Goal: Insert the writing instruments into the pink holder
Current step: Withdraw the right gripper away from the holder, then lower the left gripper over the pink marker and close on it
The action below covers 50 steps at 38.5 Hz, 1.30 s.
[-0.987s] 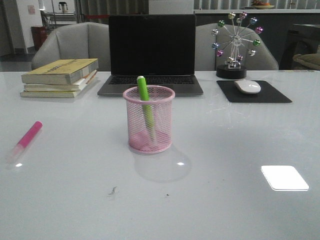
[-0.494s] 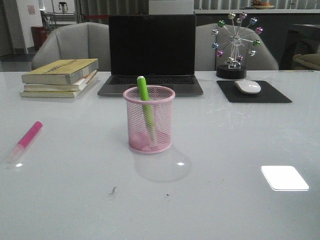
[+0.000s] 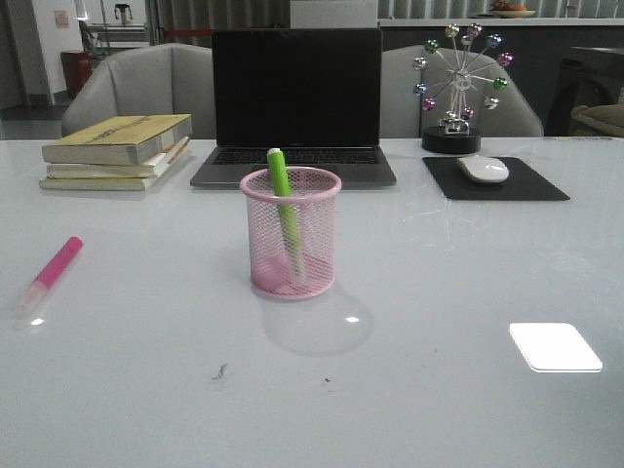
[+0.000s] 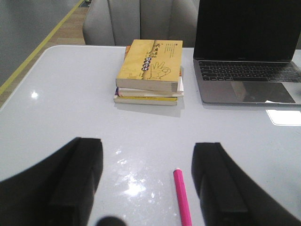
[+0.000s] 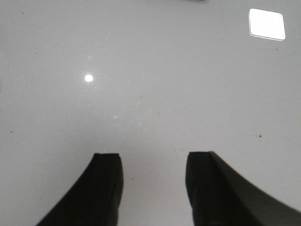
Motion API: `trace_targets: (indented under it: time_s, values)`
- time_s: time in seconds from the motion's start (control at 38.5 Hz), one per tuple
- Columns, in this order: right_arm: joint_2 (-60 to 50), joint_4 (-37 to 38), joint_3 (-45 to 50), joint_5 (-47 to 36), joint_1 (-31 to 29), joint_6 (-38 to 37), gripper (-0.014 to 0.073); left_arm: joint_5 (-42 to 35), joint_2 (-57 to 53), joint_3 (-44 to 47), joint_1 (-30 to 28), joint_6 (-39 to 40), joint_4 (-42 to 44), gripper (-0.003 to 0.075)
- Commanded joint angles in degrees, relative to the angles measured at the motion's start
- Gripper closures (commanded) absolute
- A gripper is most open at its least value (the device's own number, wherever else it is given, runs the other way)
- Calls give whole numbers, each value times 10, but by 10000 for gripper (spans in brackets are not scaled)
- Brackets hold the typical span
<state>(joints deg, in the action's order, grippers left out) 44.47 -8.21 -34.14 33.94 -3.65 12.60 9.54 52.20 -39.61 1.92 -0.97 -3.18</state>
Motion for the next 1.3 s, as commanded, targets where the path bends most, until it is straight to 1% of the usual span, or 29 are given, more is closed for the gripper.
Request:
trace_targets:
  time_s: [0.0, 0.1, 0.23, 0.42, 0.57, 0.86, 1.14, 1.27]
  values:
    - [-5, -5, -16, -40, -4, 0, 159, 19, 36, -85, 3, 6, -2, 241]
    - [-5, -5, -16, -39, -4, 0, 159, 109, 89, -153, 3, 6, -17, 241]
    - [-5, -6, -16, -39, -3, 0, 159, 185, 172, -229, 3, 6, -48, 241]
    - [-5, -6, -16, -39, 0, 0, 159, 252, 283, -319, 3, 6, -54, 241]
    - [-5, -6, -16, -36, 0, 0, 159, 294, 361, -366, 3, 6, -56, 241]
    - [-5, -6, -16, -33, 0, 0, 159, 316, 455, -387, 8, 5, -75, 241]
    - [-5, -6, -16, -31, 0, 0, 159, 313, 521, -387, 58, -10, -73, 241]
    - [-5, -6, -16, -23, 0, 0, 159, 310, 546, -387, 73, -10, -56, 241]
